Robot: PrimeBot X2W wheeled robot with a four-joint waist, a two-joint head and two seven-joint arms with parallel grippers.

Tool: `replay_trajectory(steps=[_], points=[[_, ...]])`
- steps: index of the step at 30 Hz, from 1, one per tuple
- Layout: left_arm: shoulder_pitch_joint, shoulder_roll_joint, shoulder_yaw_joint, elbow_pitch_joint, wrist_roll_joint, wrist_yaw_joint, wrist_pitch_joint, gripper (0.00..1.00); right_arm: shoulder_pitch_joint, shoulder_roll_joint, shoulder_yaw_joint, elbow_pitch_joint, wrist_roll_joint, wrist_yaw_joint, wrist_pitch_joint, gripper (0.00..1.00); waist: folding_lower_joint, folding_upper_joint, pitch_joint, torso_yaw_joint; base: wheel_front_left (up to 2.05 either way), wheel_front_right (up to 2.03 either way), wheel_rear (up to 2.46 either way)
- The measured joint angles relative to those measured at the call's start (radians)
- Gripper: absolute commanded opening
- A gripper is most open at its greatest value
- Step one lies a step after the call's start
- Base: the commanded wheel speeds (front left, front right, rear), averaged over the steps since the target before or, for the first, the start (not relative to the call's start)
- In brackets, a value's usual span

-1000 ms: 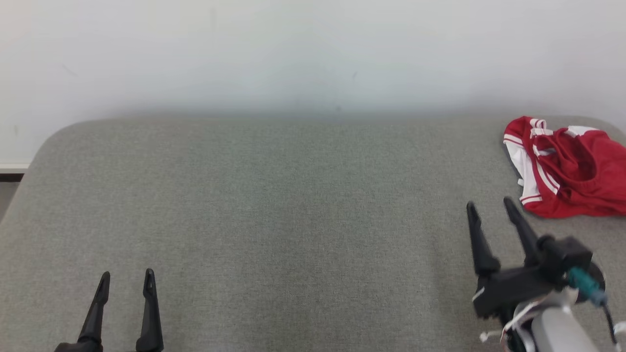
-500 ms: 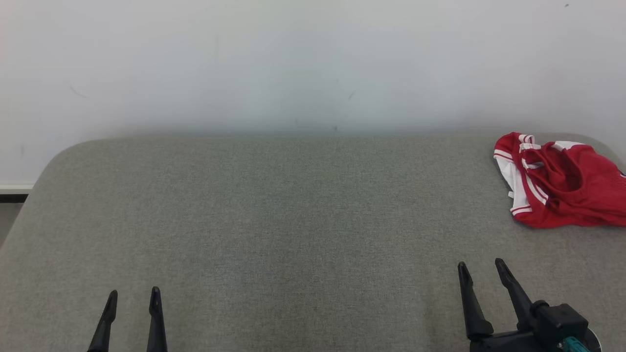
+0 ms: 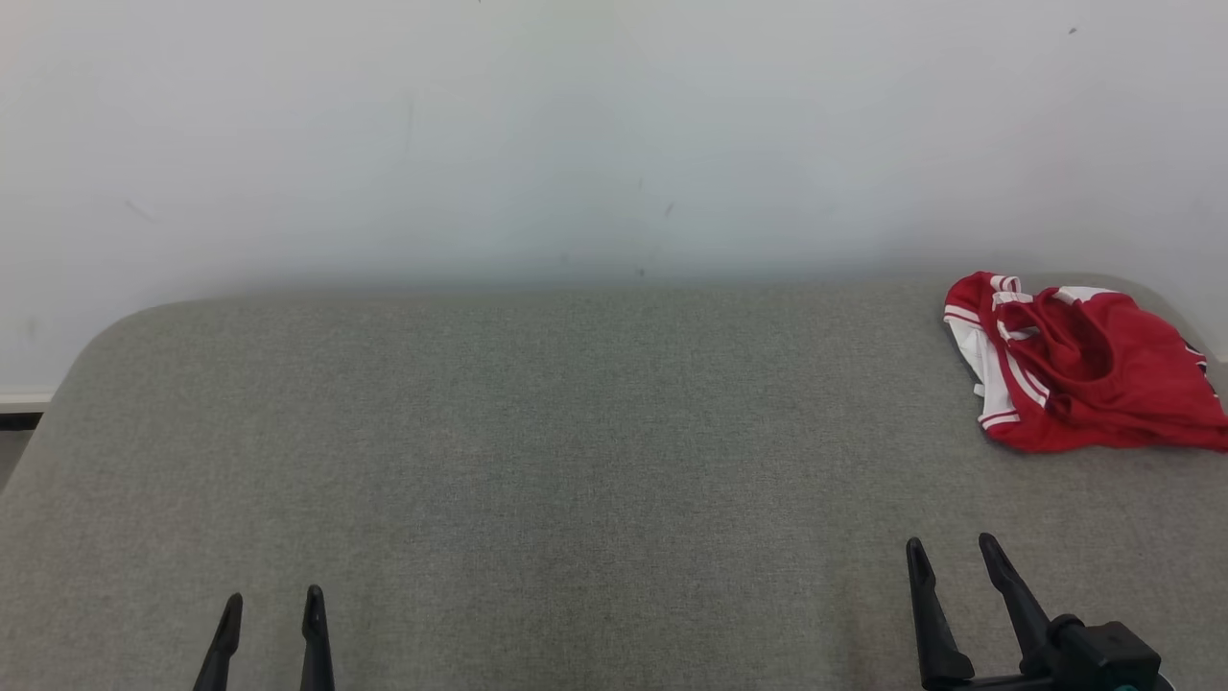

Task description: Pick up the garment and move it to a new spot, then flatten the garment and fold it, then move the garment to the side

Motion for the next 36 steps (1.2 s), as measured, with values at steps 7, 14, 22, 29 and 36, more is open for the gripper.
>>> replay_trajectory(steps=[7, 14, 22, 29, 36], points=[[0.002, 0.002, -0.008, 0.035, 0.004, -0.001, 0.0, 1.0, 0.0, 0.004, 0.001, 0.02, 0.001, 0.0, -0.012, 1.0, 0.0, 0.0, -0.004, -0.007, 0.0, 0.0, 0.0], [0.015, -0.004, -0.009, 0.088, 0.008, 0.0, 0.007, 0.0, 0.025, 0.007, 0.002, 0.07, 0.007, 0.0, -0.016, 0.0, 0.0, 0.0001, -0.004, -0.006, 0.0, 0.0, 0.0], [0.006, -0.007, -0.001, 0.105, -0.136, 0.0, 0.052, 0.0, 0.021, 0.007, -0.007, 0.081, 0.153, 0.0, 0.015, 0.0, 0.0, 0.0001, 0.001, -0.006, 0.0, 0.0, 0.0], [-0.007, -0.008, 0.001, 0.105, -0.264, 0.0, 0.08, 0.0, 0.005, 0.007, -0.019, 0.086, 0.28, 0.0, 0.041, 0.0, 0.0, 0.0001, 0.006, -0.006, 0.0, 0.0, 0.0], [-0.023, -0.009, 0.004, 0.107, -0.364, 0.0, 0.105, 0.0, -0.008, 0.007, -0.028, 0.089, 0.381, 0.0, 0.063, 0.0, 0.0001, 0.0001, 0.009, -0.005, 0.0, 0.0, 0.0]])
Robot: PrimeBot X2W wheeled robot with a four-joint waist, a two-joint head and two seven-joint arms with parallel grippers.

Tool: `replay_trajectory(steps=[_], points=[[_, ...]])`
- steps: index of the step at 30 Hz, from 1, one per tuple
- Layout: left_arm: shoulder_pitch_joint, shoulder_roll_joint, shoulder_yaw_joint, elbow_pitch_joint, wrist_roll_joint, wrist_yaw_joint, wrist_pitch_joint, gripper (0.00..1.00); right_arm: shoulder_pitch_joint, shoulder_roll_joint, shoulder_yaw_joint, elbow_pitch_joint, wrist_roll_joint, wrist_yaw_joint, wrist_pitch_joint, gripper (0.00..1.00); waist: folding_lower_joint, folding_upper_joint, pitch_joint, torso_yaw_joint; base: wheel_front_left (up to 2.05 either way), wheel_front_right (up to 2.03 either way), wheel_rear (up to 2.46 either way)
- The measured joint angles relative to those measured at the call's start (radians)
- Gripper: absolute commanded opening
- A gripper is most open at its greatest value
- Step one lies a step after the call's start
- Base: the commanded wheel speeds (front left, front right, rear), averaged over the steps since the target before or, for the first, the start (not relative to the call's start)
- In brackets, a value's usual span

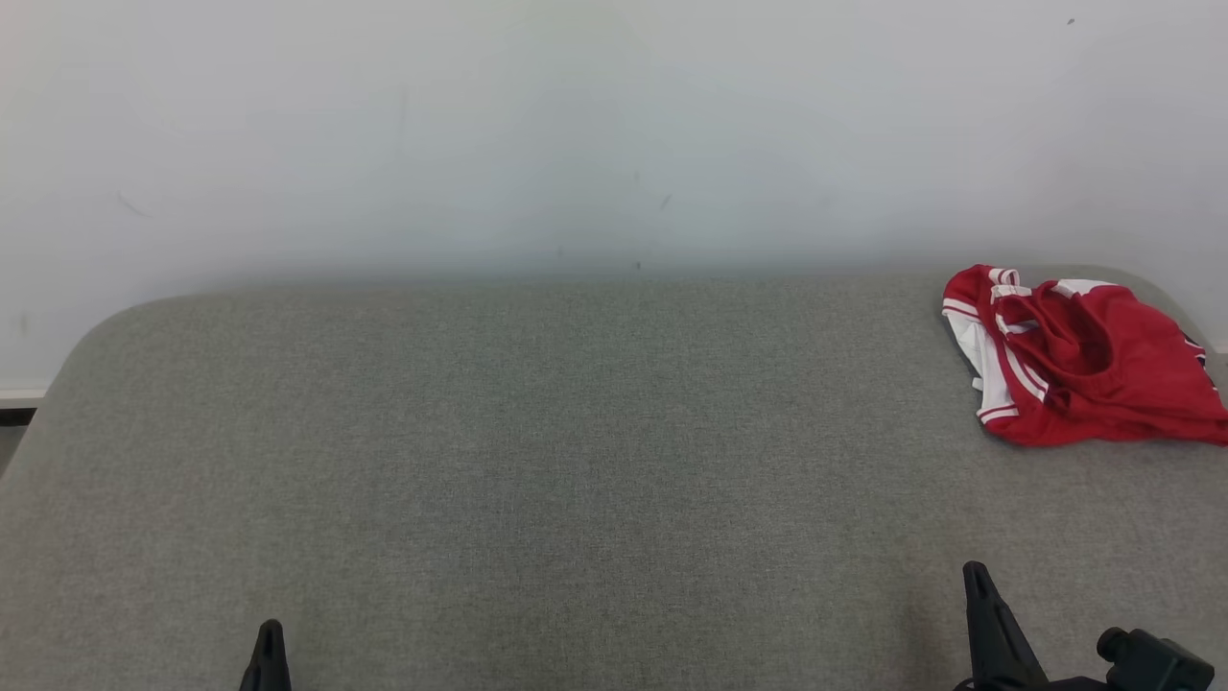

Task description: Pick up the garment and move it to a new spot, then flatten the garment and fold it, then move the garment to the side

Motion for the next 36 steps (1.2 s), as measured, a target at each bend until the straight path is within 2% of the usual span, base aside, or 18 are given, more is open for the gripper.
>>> replay_trajectory(steps=[16, 36], points=[[-0.041, -0.003, 0.009, 0.006, -0.255, -0.001, 0.063, 0.0, -0.039, 0.0, -0.026, 0.008, 0.252, 0.0, 0.053, 0.0, 0.0, 0.0, 0.01, 0.001, 0.0, 0.0, 0.0], [-0.081, -0.006, 0.02, 0.014, -0.5, -0.008, 0.124, 0.0, -0.078, -0.001, -0.052, 0.016, 0.494, 0.0, 0.105, 0.0, 0.0, 0.0, 0.023, 0.002, 0.0, 0.0, 0.0]])
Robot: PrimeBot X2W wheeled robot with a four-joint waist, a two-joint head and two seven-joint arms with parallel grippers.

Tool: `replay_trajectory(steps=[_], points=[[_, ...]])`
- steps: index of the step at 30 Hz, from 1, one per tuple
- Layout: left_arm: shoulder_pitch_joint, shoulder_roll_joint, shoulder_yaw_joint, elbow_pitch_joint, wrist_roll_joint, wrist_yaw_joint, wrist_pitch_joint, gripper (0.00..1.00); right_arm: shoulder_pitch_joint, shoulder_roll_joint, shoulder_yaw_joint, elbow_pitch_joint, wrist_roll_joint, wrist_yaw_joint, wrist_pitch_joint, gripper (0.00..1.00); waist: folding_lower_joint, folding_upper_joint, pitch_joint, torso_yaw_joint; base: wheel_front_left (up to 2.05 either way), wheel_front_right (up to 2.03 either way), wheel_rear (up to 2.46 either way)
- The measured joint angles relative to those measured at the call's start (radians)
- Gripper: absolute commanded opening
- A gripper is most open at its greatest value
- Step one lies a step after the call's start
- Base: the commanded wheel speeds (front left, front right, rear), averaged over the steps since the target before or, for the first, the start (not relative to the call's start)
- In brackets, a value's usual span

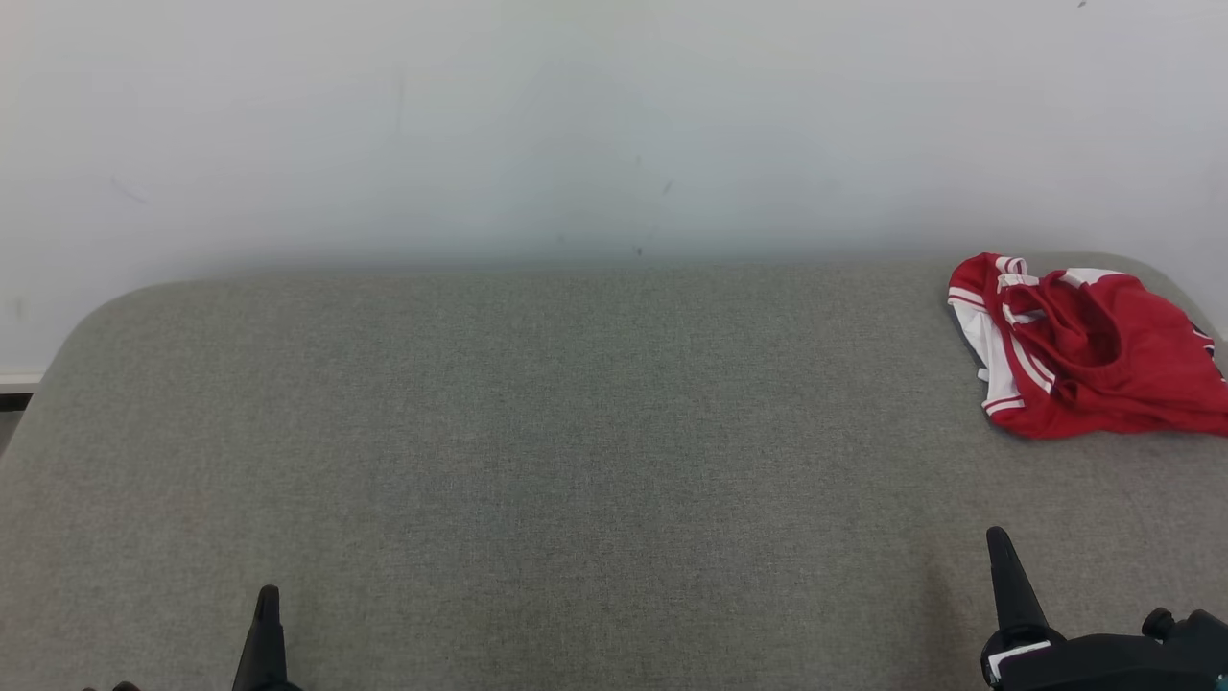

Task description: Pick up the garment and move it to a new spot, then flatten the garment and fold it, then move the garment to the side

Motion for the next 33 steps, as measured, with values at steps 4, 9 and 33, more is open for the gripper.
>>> replay_trajectory(steps=[4, 9, 33], points=[[-0.008, 0.0, 0.002, 0.001, -0.038, 0.0, 0.011, 0.0, -0.003, 0.0, -0.005, 0.002, 0.04, 0.0, 0.009, 0.0, 0.0, 0.0, 0.002, 0.0, 0.0, 0.0, 0.0], [-0.016, -0.001, 0.004, 0.002, -0.092, 0.0, 0.027, 0.0, -0.014, 0.0, -0.011, 0.003, 0.094, 0.0, 0.019, 0.0, 0.0, 0.0, 0.006, 0.0, 0.0, 0.0, 0.0], [-0.056, -0.002, 0.013, 0.008, -0.317, -0.001, 0.083, 0.0, -0.045, 0.0, -0.036, 0.01, 0.313, 0.0, 0.07, 0.0, 0.0, 0.0, 0.02, 0.002, 0.0, 0.0, 0.0]])
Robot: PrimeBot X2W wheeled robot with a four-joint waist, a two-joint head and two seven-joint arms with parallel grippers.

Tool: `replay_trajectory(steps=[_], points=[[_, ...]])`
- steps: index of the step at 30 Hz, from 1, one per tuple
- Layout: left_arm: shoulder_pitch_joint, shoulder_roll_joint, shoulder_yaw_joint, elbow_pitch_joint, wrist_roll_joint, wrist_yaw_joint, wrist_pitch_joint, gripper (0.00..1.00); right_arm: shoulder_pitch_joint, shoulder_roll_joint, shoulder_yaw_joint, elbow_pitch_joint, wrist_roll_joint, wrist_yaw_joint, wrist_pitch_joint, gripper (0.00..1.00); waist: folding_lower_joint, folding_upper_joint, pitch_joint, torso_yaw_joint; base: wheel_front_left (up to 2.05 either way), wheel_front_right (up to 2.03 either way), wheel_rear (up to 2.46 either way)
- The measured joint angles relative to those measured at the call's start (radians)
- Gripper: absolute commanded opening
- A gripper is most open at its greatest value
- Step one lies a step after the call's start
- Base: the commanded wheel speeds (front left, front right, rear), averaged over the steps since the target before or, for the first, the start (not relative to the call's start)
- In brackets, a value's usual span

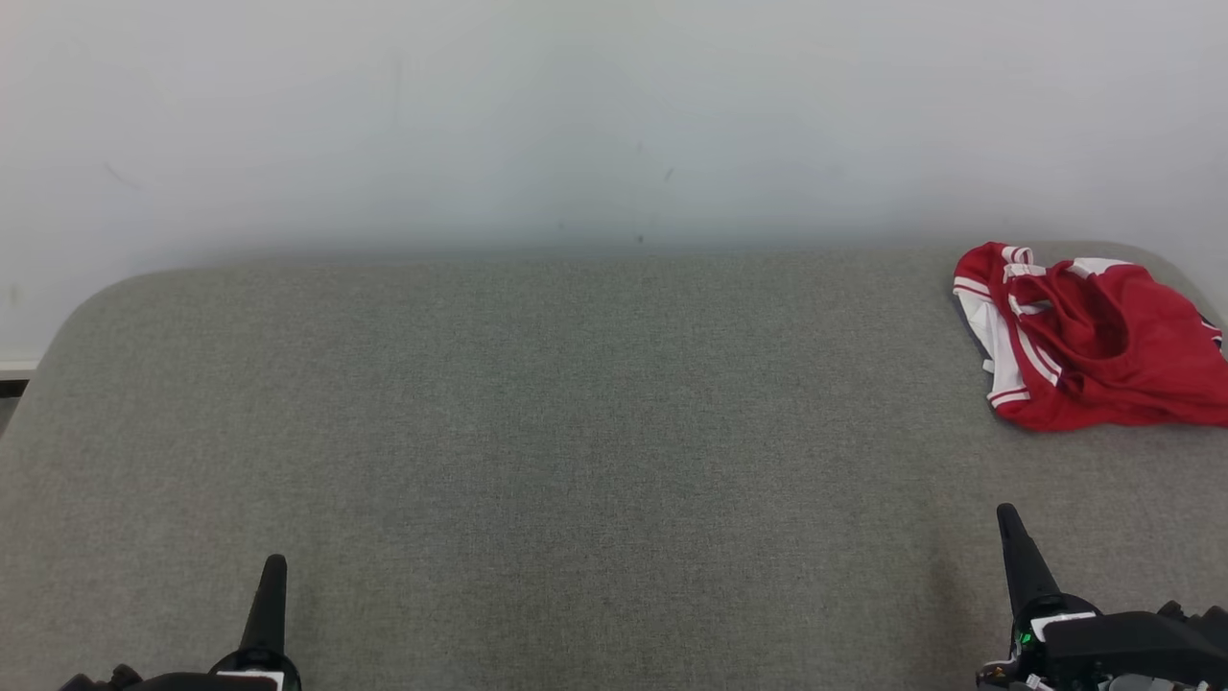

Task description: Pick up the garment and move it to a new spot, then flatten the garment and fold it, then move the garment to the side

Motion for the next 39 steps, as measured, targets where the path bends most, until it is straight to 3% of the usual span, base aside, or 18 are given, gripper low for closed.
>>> replay_trajectory(steps=[39], points=[[-0.041, -0.002, 0.011, 0.008, -0.256, -0.005, 0.066, 0.0, -0.04, 0.001, -0.032, 0.009, 0.253, 0.0, 0.058, 0.0, 0.0, 0.0, 0.022, 0.002, 0.0, 0.0, 0.0]])
